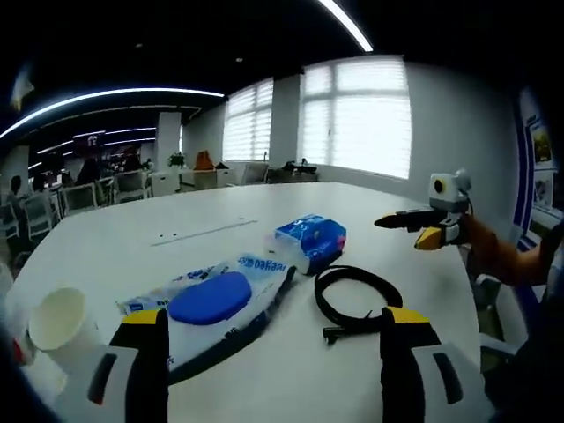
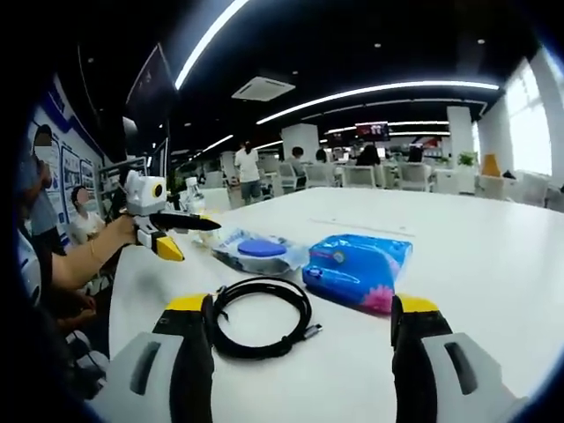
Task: Arrange the tabletop items into an orderly group along one side of the table until the central work area is clear of visible clutter.
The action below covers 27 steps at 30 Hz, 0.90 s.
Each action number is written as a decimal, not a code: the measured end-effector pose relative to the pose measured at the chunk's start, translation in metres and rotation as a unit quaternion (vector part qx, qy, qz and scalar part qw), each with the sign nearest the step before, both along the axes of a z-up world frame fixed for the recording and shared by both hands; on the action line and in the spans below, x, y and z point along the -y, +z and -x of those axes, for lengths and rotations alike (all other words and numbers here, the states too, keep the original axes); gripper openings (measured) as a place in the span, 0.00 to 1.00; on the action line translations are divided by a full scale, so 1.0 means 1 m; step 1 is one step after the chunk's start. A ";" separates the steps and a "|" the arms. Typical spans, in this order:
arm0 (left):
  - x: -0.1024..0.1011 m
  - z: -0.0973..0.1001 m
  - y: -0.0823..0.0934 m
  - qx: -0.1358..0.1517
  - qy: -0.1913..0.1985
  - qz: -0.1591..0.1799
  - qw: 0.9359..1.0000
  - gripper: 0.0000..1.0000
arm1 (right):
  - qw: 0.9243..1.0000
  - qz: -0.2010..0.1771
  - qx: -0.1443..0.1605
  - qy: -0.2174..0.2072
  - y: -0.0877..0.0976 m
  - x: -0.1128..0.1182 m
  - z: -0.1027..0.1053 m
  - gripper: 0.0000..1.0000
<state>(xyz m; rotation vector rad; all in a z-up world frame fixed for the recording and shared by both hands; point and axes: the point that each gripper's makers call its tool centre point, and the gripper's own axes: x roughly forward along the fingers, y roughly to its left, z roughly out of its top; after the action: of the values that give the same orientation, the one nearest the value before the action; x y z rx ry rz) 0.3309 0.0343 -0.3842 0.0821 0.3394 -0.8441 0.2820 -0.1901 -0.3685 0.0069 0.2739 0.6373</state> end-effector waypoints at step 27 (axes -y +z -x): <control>-0.037 0.020 -0.005 -0.003 0.018 0.006 1.000 0.99 | 1.000 0.017 -0.012 -0.002 -0.009 -0.009 0.012 0.75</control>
<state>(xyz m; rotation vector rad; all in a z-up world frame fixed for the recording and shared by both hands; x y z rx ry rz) 0.3105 0.0717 -0.3893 0.0621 0.3410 -0.8115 0.2699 -0.1813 -0.3776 -0.0175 0.3071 0.6283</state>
